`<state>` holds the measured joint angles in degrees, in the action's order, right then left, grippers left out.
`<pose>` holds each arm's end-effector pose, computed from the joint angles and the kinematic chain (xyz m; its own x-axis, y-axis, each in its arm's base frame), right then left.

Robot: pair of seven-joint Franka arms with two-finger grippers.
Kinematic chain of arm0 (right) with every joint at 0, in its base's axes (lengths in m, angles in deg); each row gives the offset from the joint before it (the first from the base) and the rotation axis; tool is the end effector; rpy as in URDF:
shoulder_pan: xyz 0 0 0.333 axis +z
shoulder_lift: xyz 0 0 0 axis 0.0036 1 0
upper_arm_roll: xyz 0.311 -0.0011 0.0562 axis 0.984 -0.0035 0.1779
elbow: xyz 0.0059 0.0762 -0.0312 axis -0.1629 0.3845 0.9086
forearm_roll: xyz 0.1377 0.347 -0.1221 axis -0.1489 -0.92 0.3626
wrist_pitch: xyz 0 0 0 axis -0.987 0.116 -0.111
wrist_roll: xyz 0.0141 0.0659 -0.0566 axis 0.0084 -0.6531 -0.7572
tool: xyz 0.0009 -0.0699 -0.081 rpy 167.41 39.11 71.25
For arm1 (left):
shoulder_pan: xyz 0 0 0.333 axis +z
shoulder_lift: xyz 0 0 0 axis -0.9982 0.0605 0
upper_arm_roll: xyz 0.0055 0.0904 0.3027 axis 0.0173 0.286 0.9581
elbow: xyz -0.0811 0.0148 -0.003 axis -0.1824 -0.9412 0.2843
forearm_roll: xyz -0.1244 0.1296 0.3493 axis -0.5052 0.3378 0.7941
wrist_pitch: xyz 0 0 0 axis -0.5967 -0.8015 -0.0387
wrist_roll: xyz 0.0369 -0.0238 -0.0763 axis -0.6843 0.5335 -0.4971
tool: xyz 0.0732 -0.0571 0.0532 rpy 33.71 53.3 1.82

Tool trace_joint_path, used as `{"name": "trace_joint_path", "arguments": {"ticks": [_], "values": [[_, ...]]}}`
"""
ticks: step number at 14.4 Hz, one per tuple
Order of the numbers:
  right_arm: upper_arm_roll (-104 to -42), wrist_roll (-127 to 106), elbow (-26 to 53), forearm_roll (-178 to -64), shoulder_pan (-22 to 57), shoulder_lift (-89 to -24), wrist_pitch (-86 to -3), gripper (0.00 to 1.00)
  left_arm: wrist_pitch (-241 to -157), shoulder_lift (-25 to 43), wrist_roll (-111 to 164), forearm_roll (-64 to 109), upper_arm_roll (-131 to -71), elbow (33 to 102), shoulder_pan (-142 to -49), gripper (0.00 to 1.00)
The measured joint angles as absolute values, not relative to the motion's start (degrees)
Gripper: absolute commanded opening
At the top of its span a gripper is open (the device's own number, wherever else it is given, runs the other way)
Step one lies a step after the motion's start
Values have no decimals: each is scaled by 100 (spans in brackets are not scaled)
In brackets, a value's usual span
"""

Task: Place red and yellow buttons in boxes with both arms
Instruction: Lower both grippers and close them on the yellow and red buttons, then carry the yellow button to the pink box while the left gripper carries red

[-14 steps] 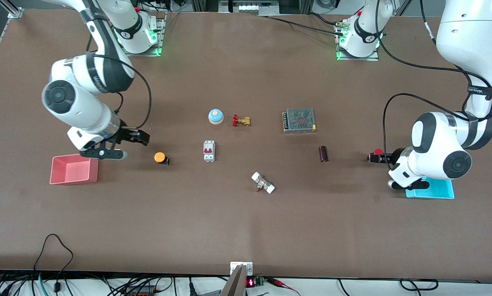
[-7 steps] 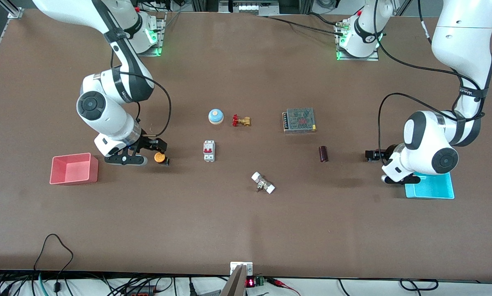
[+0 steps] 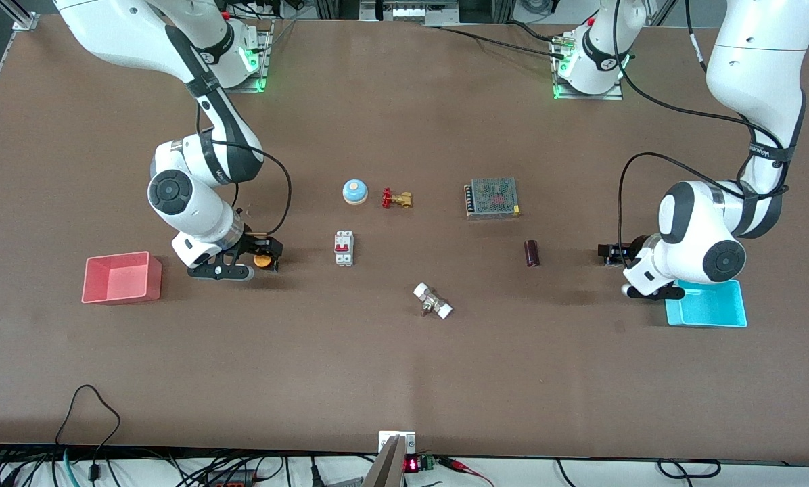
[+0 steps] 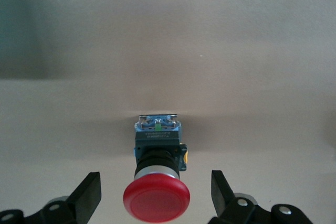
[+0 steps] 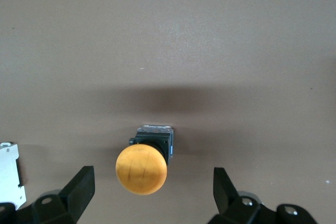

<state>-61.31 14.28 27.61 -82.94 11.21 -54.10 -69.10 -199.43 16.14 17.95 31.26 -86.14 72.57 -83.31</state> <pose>0.5906 0.1795 0.2446 0.9991 -0.0388 0.0143 -0.0382 -0.9984 -0.0408 0.6071 0.0000 0.1973 0.9379 -0.0360 -0.3451 -0.0212 -0.9987 0.0466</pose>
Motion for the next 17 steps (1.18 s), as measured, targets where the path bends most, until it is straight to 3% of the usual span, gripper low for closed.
{"name": "trace_joint_path", "arguments": {"ticks": [5, 8, 11, 13, 15, 17], "values": [[-6131, 1427, 2757, -8294, 1150, -5237, -7110, 100, -20047, 1611, 1575, 3125, -8613, 7263, -8330, 30], [-6130, 1427, 2756, -8294, 1196, -5083, -7262, 98, -20048, 1607, 1572, 3125, -8609, 7266, -8304, 25], [-6130, 1426, 2737, -8281, 1218, -5061, -7278, 73, -20126, 1463, 1572, 3124, -8609, 7225, -8279, 21], [-6130, 1426, 2724, -8161, 1218, -5059, -7278, 43, -20123, 1154, 1572, 3124, -8602, 7190, -8272, 20], [-6131, 1426, 2723, -8073, 1218, -5046, -7278, 22, -19957, 835, 1572, 3125, -8526, 7156, -8261, 20], [-6132, 1426, 2718, -8052, 1218, -5043, -7277, 12, -19458, 686, 1572, 3126, -8423, 6876, -8127, 18]]}}
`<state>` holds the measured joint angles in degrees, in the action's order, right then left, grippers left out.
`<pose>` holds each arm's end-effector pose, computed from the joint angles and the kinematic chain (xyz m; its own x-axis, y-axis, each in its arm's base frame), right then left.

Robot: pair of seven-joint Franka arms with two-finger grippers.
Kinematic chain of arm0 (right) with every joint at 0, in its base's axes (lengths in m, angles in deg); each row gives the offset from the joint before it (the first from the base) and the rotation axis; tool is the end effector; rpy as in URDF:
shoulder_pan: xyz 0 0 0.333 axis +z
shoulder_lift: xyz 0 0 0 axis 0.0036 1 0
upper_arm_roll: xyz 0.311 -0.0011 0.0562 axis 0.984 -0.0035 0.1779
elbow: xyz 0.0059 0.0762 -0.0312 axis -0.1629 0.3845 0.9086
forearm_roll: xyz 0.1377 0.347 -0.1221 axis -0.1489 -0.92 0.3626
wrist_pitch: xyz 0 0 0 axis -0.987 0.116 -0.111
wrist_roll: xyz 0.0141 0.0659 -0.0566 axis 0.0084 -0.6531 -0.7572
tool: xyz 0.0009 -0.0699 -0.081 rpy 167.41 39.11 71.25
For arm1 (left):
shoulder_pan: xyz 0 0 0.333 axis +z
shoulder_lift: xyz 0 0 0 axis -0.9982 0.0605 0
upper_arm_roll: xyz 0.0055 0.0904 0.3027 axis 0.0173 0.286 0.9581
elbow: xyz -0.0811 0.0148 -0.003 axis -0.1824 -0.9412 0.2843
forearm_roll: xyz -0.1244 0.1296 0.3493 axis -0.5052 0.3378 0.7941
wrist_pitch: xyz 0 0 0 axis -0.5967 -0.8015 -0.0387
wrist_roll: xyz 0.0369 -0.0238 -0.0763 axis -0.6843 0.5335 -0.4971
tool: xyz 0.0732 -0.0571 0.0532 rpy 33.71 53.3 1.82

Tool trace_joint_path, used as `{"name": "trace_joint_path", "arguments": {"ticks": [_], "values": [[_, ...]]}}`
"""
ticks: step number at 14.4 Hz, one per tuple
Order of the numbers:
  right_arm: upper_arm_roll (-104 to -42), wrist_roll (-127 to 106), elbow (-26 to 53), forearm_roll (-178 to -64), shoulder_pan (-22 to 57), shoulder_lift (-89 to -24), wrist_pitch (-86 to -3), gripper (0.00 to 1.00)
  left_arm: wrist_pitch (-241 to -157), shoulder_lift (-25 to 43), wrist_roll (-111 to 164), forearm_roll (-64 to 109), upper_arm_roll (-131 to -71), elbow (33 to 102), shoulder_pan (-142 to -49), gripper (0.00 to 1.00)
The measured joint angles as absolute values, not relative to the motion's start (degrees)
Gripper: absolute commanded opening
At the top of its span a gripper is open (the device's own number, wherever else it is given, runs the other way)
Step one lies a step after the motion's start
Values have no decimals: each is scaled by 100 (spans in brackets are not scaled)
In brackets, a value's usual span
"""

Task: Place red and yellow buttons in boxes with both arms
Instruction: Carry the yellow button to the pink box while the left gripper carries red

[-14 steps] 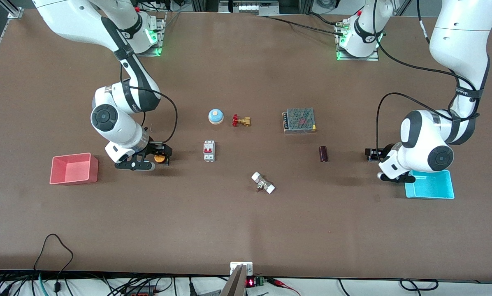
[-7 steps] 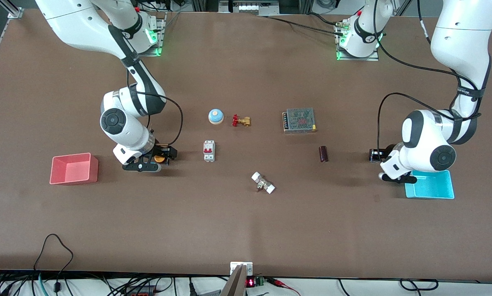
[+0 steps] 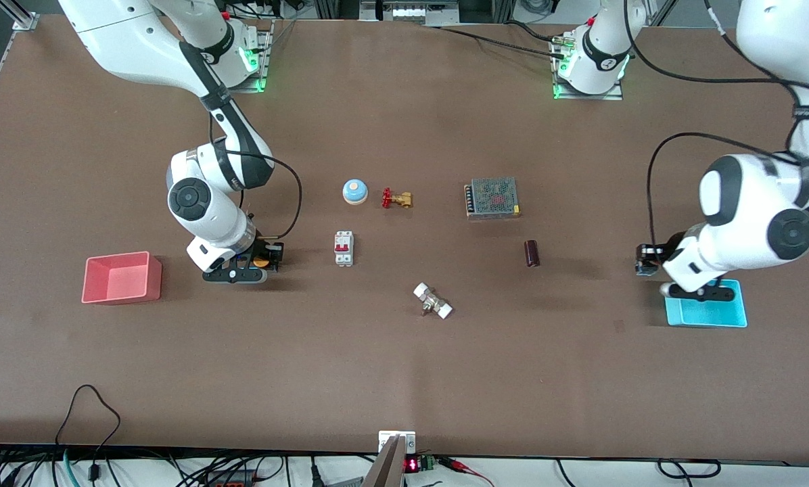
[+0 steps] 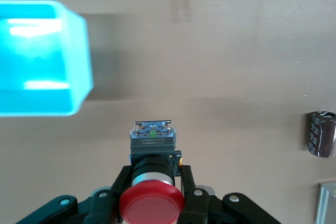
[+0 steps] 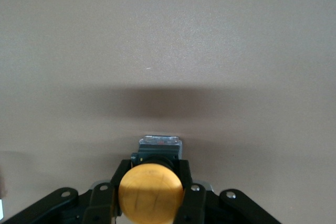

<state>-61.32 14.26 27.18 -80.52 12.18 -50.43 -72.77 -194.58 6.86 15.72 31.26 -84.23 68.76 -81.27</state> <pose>0.5899 0.1908 0.2140 0.9995 0.0091 0.0290 0.0099 -0.9996 -0.0255 0.6279 0.0431 0.3192 0.9782 -0.0058 -0.2077 0.0003 -0.9996 0.0291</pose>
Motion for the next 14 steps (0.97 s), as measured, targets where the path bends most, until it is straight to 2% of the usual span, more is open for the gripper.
{"name": "trace_joint_path", "arguments": {"ticks": [2, 5, 8, 11, 14], "values": [[-6132, 1426, 2710, -8047, 1218, -5041, -7278, 11, -18882, 740, 1561, 3126, -8393, 6464, -7818, 16], [-6172, 1349, 2553, -8033, 1204, -5096, -7241, 11, -18536, 978, 1475, 3126, -8386, 5989, -7506, 15], [-6471, 742, 2311, -8033, 1039, -5632, -6489, 11, -18454, 1419, 1259, 3126, -8385, 5409, -7411, 14], [-6796, -440, 2283, -8036, 450, -6343, -5693, 12, -18454, 1919, 1024, 3126, -8385, 4794, -7328, 14], [-7218, -1802, 2287, -8321, -170, -6407, -5607, 12, -18475, 2320, 863, 3145, -8385, 4383, -7287, 14]]}}
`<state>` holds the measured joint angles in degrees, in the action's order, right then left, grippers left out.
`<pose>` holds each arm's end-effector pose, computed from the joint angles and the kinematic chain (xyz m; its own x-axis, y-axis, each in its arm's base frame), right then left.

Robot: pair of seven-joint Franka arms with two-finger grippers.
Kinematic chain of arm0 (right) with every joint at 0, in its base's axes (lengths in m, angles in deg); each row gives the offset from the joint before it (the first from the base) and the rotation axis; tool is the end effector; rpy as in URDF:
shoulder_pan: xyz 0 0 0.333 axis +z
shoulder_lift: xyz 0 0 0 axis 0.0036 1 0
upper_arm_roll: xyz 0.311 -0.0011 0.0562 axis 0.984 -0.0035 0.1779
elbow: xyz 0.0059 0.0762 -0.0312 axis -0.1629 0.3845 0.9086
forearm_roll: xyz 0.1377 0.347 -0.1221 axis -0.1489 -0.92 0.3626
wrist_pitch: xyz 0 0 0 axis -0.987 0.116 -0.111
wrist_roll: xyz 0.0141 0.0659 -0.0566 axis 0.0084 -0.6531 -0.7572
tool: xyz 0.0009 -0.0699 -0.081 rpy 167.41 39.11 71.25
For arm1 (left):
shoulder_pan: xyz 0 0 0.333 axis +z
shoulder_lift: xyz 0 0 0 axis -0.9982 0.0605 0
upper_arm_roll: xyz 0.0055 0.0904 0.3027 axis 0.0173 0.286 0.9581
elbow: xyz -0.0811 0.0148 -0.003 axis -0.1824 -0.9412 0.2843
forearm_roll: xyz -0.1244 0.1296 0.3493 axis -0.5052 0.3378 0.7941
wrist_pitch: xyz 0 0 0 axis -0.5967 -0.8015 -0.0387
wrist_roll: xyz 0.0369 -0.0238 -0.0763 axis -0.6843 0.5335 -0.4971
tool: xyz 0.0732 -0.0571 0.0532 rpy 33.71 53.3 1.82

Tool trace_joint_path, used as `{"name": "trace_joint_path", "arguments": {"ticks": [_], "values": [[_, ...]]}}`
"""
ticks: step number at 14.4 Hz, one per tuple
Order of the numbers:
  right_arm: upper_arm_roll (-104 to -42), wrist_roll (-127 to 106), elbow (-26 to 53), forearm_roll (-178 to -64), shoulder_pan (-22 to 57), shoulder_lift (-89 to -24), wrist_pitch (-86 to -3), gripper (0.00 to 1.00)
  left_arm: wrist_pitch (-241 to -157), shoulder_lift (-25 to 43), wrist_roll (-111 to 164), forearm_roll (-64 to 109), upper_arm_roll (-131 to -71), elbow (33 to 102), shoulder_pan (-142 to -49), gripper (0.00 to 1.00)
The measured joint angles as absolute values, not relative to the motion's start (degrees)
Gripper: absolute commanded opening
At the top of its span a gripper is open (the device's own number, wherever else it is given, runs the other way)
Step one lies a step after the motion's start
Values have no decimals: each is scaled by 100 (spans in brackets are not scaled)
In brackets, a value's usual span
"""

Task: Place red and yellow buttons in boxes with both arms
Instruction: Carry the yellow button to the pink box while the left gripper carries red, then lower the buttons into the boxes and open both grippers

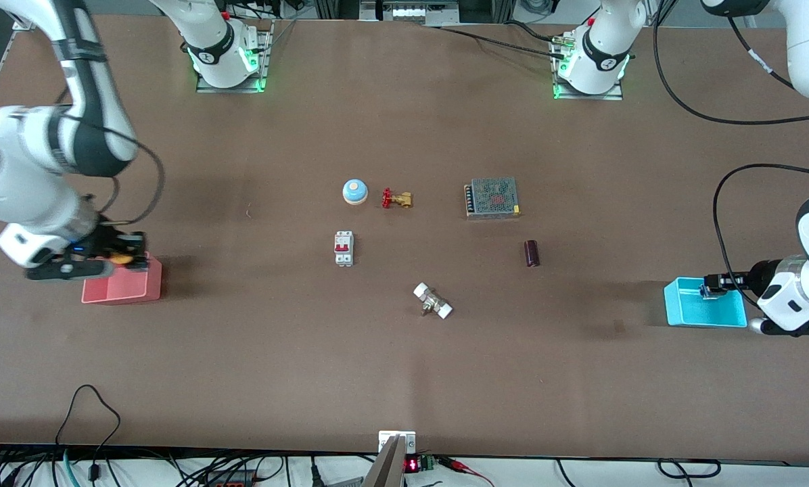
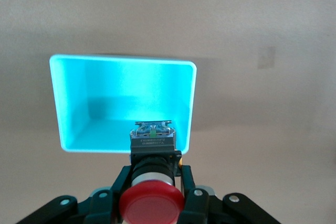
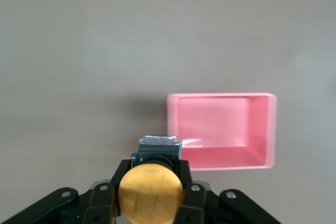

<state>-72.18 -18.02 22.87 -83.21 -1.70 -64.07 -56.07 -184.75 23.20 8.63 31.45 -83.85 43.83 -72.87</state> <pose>0.6190 -0.0700 0.3669 0.9918 0.1195 0.0455 0.1175 -0.9921 0.0451 0.6911 0.1574 0.3067 0.9745 0.0195 -0.2234 0.0332 -0.9978 0.0578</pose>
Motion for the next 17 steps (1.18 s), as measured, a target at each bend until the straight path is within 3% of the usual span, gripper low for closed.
{"name": "trace_joint_path", "arguments": {"ticks": [10, 17], "values": [[-7449, -2619, 1979, -8834, -460, -4977, -6526, 12, -18891, 2981, 469, 3160, -8382, 4094, -7066, 10], [-7446, -2712, 1812, -8839, -642, -4760, -6534, 14, -18916, 3373, 287, 3161, -8388, 3785, -7073, 15]]}}
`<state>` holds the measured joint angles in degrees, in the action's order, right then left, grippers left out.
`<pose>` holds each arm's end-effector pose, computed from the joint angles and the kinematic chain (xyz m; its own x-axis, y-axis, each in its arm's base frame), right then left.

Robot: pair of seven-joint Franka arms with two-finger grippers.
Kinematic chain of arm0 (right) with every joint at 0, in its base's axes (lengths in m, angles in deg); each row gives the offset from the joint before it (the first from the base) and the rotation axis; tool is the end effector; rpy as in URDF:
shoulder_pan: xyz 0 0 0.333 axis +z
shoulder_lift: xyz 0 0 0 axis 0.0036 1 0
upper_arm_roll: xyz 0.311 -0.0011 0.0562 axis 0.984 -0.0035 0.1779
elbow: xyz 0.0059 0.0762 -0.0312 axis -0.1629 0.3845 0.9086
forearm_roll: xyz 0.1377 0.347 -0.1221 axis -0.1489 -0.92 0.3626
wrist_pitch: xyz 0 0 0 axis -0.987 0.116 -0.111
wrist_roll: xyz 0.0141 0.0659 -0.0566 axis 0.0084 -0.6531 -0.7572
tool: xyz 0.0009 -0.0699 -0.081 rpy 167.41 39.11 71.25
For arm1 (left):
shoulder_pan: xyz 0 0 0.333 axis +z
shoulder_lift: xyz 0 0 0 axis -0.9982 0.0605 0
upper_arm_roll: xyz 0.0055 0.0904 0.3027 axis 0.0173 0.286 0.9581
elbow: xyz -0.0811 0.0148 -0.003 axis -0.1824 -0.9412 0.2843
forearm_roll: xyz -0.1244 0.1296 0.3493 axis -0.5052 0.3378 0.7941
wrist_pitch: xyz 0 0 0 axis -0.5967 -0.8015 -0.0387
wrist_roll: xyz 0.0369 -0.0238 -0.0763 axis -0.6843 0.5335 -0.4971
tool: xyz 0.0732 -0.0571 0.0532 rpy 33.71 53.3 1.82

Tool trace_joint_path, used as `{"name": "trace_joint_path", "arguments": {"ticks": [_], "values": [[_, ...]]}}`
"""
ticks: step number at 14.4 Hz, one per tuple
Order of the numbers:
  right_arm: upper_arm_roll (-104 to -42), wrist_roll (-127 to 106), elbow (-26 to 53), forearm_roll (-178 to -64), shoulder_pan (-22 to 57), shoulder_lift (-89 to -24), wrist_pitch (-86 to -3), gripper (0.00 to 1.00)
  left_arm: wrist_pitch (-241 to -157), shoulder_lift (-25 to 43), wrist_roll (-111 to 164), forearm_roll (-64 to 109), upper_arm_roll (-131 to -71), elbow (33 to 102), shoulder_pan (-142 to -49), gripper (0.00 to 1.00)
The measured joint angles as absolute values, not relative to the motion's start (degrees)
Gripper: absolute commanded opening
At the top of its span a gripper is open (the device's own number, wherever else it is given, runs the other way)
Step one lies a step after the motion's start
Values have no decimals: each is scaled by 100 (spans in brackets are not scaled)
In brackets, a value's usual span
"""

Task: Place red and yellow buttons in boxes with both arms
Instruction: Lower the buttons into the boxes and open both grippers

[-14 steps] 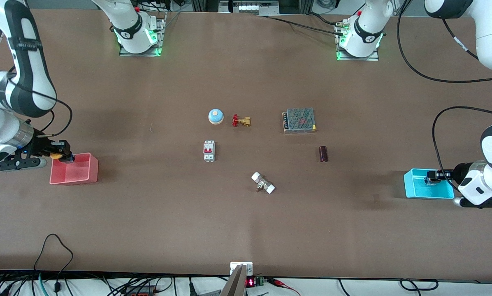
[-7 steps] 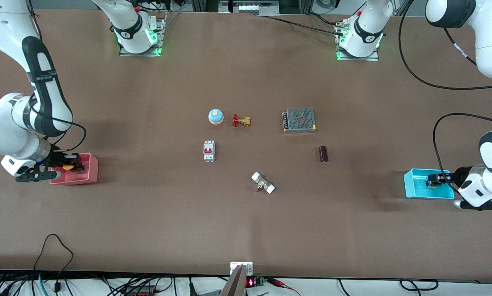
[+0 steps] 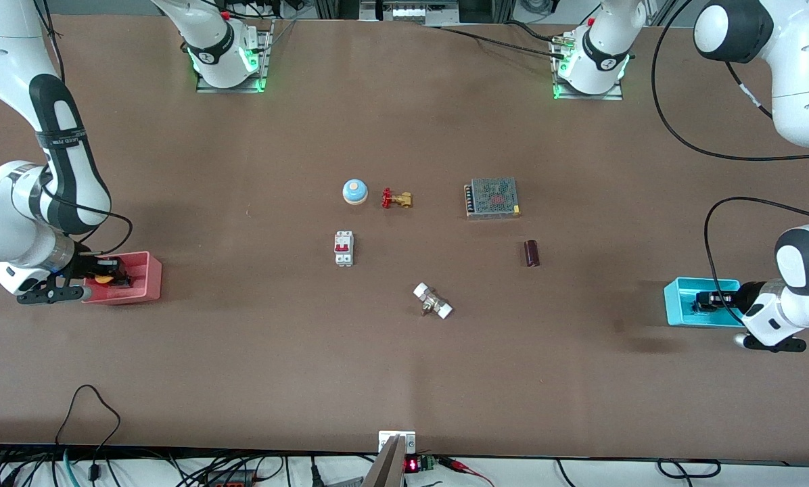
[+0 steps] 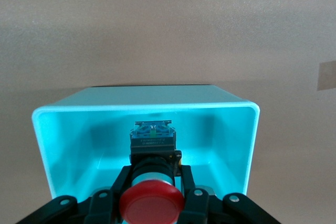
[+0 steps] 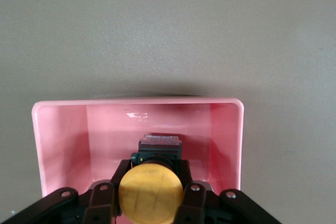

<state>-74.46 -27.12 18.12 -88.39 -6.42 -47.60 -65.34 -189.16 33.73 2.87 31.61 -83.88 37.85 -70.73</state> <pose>0.6377 -0.1481 0.2356 0.9941 0.1078 0.0110 0.1076 -0.9940 0.0169 0.7053 0.1891 0.2248 0.9748 -0.0438 -0.2186 -0.0267 -0.9964 0.0809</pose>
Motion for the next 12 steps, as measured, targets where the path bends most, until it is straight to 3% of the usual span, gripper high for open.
{"name": "trace_joint_path", "arguments": {"ticks": [3, 4, 7, 9, 12], "values": [[-7432, -2712, 1810, -8846, -638, -4669, -6689, 15, -18916, 3466, 251, 3161, -8387, 3744, -7070, 24], [-7420, -2712, 1807, -8851, -634, -4635, -6722, 15, -18916, 3485, 249, 3161, -8387, 3733, -7069, 39], [-7409, -2711, 1803, -8858, -619, -4594, -6753, 15, -18916, 3507, 244, 3162, -8386, 3713, -7065, 98], [-7408, -2711, 1801, -8861, -619, -4591, -6754, 21, -18916, 3507, 241, 3162, -8385, 3700, -7063, 100], [-7407, -2711, 1798, -8862, -619, -4589, -6754, 56, -18916, 3504, 239, 3162, -8395, 3667, -7019, 100]]}}
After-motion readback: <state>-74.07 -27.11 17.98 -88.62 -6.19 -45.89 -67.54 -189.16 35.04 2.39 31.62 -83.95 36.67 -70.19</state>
